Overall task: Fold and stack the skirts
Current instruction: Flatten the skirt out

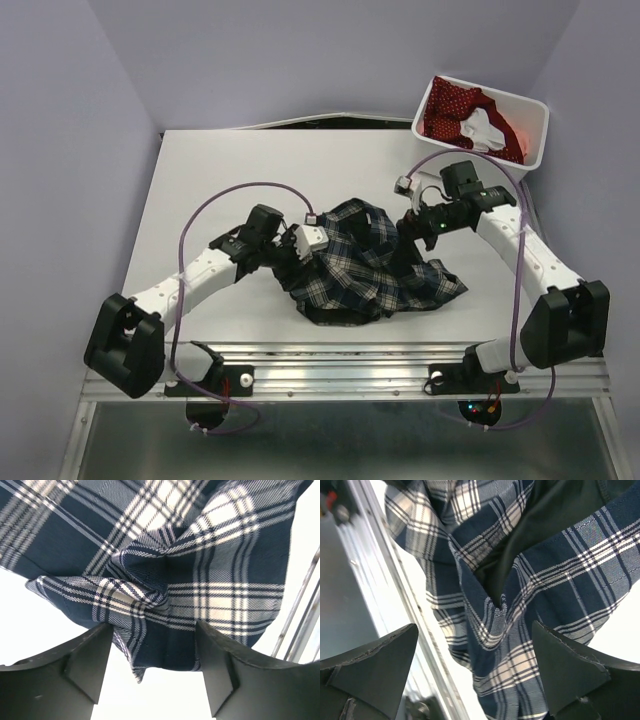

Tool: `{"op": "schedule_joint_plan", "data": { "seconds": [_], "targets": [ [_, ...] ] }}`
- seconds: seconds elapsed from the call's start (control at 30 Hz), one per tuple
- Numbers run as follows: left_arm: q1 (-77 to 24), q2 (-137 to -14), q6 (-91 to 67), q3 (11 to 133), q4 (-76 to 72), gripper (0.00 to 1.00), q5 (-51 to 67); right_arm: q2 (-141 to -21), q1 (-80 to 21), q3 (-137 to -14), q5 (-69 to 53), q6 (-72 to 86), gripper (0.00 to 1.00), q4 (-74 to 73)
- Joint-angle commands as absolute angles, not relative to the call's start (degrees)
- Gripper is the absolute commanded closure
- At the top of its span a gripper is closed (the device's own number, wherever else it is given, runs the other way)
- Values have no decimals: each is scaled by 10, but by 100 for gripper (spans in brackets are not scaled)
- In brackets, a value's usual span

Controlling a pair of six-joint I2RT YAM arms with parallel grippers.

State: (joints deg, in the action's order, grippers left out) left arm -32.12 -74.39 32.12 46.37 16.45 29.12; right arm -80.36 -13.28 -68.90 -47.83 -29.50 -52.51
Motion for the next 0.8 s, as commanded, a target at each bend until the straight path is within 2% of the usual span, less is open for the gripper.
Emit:
{"op": "schedule_joint_plan", "data": {
  "seconds": [0.0, 0.07, 0.13, 0.17, 0.23, 0.27, 0.3, 0.33, 0.53, 0.57, 0.7, 0.77],
  "targets": [
    [-301, -709, 293, 467, 135, 20, 317, -804, -155, -686, -444, -366, 0, -532],
    [-287, -688, 286, 467, 127, 15, 333, -807, -161, -681, -420, -366, 3, -496],
    [-259, -672, 269, 468, 106, 11, 330, -819, -169, -687, -409, -363, 24, -477],
    [-243, -658, 264, 469, 90, 10, 332, -823, -175, -693, -401, -363, 44, -473],
    [-173, -650, 244, 480, 76, 7, 358, -833, -180, -721, -399, -355, 64, -468],
    [-147, -652, 244, 485, 75, 7, 377, -836, -185, -736, -399, -352, 87, -470],
    [-126, -656, 246, 490, 75, 7, 394, -838, -191, -755, -398, -345, 96, -471],
    [-107, -658, 252, 493, 75, 7, 426, -840, -191, -777, -396, -331, 99, -472],
    [-41, -671, 242, 480, 5, 6, 465, -885, -264, -1052, -355, -359, 99, -529],
    [-34, -674, 220, 473, -37, 6, 471, -910, -278, -1136, -343, -376, 99, -557],
    [16, -692, 204, 472, -86, 6, 503, -979, -347, -1339, -340, -426, 99, -670],
    [27, -692, 228, 477, -84, 6, 527, -981, -376, -1354, -329, -471, 99, -758]
  ]
}}
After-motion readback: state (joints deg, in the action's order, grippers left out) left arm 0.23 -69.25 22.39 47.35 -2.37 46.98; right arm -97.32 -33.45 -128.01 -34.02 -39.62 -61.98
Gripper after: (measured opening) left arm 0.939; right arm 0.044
